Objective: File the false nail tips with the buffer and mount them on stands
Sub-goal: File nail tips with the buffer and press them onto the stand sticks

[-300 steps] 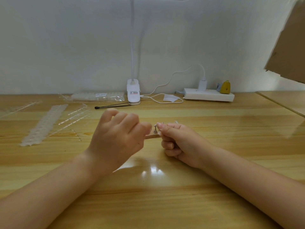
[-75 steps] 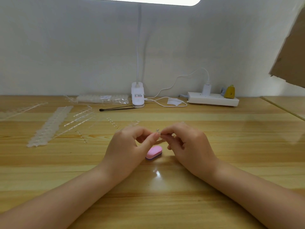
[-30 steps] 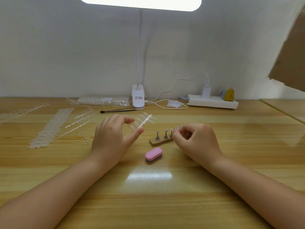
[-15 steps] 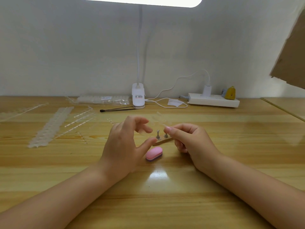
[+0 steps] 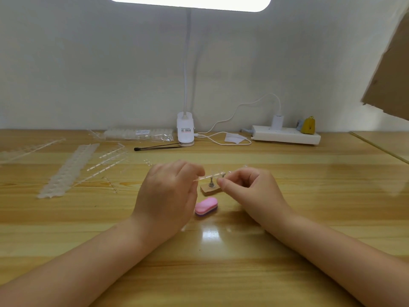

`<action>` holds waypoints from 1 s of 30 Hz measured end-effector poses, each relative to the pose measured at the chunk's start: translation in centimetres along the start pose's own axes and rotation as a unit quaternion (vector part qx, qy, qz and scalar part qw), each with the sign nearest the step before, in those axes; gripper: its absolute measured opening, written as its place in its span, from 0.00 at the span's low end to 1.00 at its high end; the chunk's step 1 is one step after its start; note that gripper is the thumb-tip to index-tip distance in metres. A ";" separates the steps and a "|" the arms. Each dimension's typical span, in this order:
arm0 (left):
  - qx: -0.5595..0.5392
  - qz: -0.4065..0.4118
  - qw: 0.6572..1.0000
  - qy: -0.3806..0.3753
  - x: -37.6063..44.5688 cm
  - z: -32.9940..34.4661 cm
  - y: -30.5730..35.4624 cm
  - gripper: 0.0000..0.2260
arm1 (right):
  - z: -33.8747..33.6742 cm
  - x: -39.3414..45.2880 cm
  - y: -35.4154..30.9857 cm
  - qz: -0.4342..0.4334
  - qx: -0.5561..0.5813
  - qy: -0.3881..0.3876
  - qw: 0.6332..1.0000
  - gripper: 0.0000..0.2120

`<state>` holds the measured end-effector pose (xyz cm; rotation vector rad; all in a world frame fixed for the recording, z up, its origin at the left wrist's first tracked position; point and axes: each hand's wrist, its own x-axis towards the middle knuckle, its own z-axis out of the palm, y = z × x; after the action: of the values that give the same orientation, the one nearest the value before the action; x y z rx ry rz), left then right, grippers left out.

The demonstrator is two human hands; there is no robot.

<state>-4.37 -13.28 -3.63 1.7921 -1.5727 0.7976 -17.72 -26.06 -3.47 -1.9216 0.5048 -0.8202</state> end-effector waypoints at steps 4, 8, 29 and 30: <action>-0.018 -0.087 0.996 -0.028 0.1 0.0 -0.4 0.14 | 0.4 -0.6 -0.2 -0.137 -0.186 0.008 0.973 0.07; 0.007 -0.224 0.967 -0.119 0.1 0.5 -1.2 0.10 | 0.0 -0.2 0.0 -0.094 -0.114 -0.006 0.989 0.06; 0.032 0.025 0.996 -0.078 -0.1 -0.1 0.4 0.14 | 0.0 0.3 0.1 0.088 0.125 -0.107 0.982 0.05; 0.043 0.008 0.994 -0.101 -0.1 -0.2 0.6 0.16 | 0.0 0.4 0.2 0.101 0.135 -0.103 0.980 0.04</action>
<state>-5.00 -13.11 -3.56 1.9760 -1.7070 0.7185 -17.45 -26.40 -3.51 -1.6504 0.4299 -0.5233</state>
